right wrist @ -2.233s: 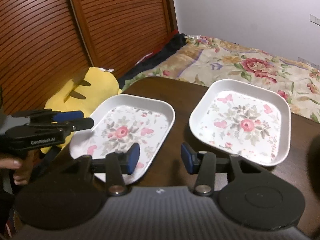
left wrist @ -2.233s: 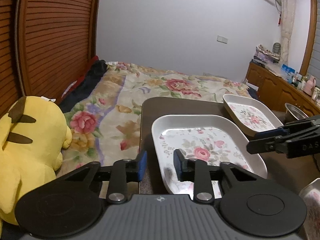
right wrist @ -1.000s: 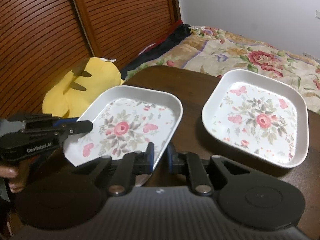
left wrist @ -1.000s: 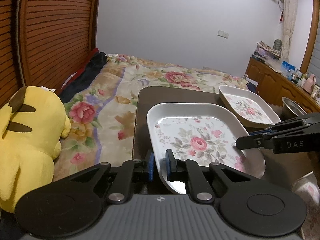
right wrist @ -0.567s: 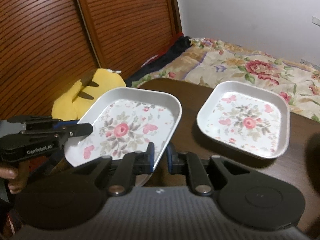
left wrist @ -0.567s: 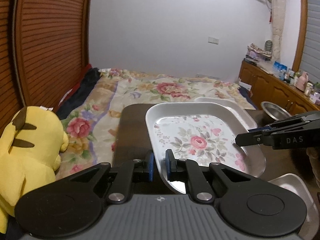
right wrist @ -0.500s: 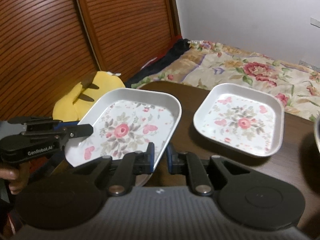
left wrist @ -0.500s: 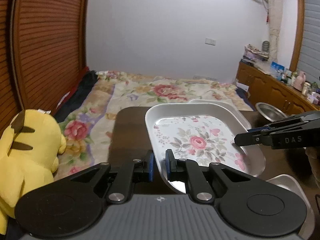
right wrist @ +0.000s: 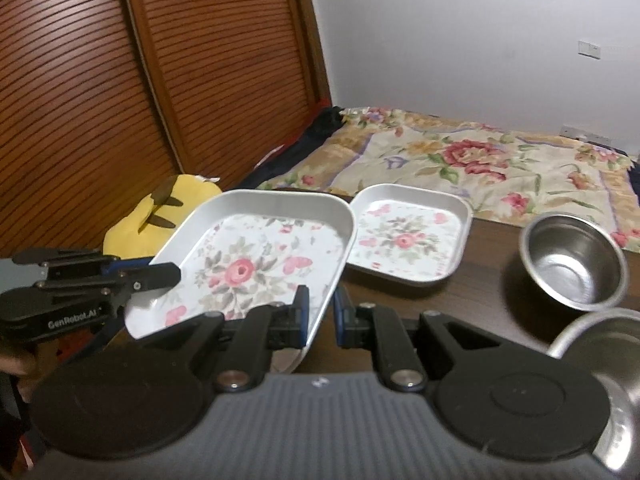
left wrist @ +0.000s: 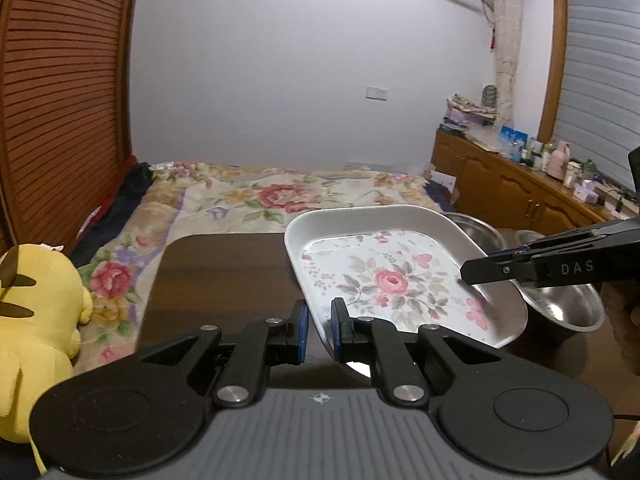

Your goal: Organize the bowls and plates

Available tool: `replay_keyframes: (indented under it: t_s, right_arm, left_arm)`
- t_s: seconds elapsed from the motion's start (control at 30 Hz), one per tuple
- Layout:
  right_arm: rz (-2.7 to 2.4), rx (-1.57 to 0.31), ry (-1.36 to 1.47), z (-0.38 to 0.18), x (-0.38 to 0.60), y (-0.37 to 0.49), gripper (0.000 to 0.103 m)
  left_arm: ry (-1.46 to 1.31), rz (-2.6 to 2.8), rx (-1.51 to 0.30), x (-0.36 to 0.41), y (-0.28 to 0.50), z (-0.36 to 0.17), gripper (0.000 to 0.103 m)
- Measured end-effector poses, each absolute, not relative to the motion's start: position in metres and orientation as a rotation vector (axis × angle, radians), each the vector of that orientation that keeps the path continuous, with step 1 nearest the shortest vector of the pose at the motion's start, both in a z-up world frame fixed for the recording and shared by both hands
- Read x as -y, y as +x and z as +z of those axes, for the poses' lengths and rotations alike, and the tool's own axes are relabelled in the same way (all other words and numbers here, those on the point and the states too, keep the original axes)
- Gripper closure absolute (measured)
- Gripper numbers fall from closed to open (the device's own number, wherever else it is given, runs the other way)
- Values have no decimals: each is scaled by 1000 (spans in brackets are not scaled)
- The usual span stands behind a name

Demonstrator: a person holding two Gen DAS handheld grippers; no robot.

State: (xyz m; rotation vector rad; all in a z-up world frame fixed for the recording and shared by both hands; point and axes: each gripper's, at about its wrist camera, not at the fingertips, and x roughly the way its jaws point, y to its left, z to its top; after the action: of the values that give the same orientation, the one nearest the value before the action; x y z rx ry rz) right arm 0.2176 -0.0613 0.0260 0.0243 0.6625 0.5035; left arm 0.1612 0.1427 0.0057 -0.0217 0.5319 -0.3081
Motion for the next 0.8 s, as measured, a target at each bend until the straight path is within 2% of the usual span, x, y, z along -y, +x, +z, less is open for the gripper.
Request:
replay_keyframes:
  t_s: [0.43,0.8]
  right_arm:
    - [484,-638,26,36,93,186,89]
    - [505,-636,45,28,103,162,88]
  left_arm:
    - [0,-344,-518,-122,138,17,89]
    - [1,-342,-547,-120,112,3,89]
